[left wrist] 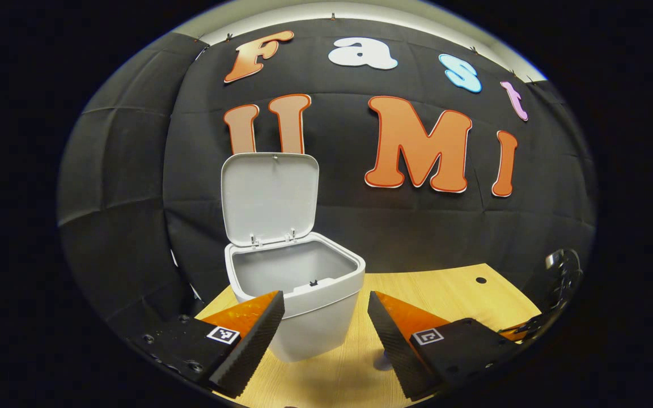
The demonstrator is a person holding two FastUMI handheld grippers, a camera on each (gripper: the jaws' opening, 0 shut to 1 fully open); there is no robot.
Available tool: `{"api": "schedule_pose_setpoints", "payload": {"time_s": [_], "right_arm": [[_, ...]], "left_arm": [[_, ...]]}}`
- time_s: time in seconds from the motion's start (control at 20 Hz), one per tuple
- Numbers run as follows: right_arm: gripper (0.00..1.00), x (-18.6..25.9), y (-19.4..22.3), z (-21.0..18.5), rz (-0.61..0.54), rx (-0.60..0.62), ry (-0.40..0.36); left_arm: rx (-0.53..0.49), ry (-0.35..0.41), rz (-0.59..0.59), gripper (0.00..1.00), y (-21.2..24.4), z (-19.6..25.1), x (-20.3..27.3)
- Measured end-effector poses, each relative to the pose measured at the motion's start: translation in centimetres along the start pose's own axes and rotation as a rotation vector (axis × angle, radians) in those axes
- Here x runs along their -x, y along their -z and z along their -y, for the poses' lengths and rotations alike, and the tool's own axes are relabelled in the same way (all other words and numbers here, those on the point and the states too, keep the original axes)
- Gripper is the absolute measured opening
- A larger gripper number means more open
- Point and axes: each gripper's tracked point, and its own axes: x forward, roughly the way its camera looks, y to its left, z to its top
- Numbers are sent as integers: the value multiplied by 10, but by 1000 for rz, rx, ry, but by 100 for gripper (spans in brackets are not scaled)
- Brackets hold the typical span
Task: Press the lid of the desktop garbage bin to open it, pick up the crumpled paper on the desktop and throw it into the bin, then pick up the pop can on the desktop and drop it into the bin, and finally close the garbage bin lid.
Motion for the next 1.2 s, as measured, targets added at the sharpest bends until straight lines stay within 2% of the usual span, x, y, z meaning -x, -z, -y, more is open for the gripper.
{"api": "schedule_pose_setpoints", "payload": {"time_s": [0.15, 0.25, 0.45, 0.75, 0.85, 1.0, 1.2], "right_arm": [[4, 18, -45, 1, 97, 33, 7], [4, 46, -76, -7, 169, 50, 5], [4, 80, -137, -29, 302, 68, -48], [4, 117, -216, -82, 468, 169, -123], [4, 122, -238, -107, 510, 203, -164], [4, 135, -263, -153, 570, 229, -272], [4, 142, -287, -204, 614, 293, -357]], "left_arm": [[6, 0, 6, 94, -3, 3, 0], [15, 3, 14, 94, -6, 6, 2], [11, 5, 24, 94, -8, 6, 2], [13, -7, 21, 94, -8, -1, 4], [12, -15, 27, 94, -9, -6, 6], [5, -34, 30, 94, -8, -18, 10], [2, -46, 16, 94, 0, -34, 16]]}}
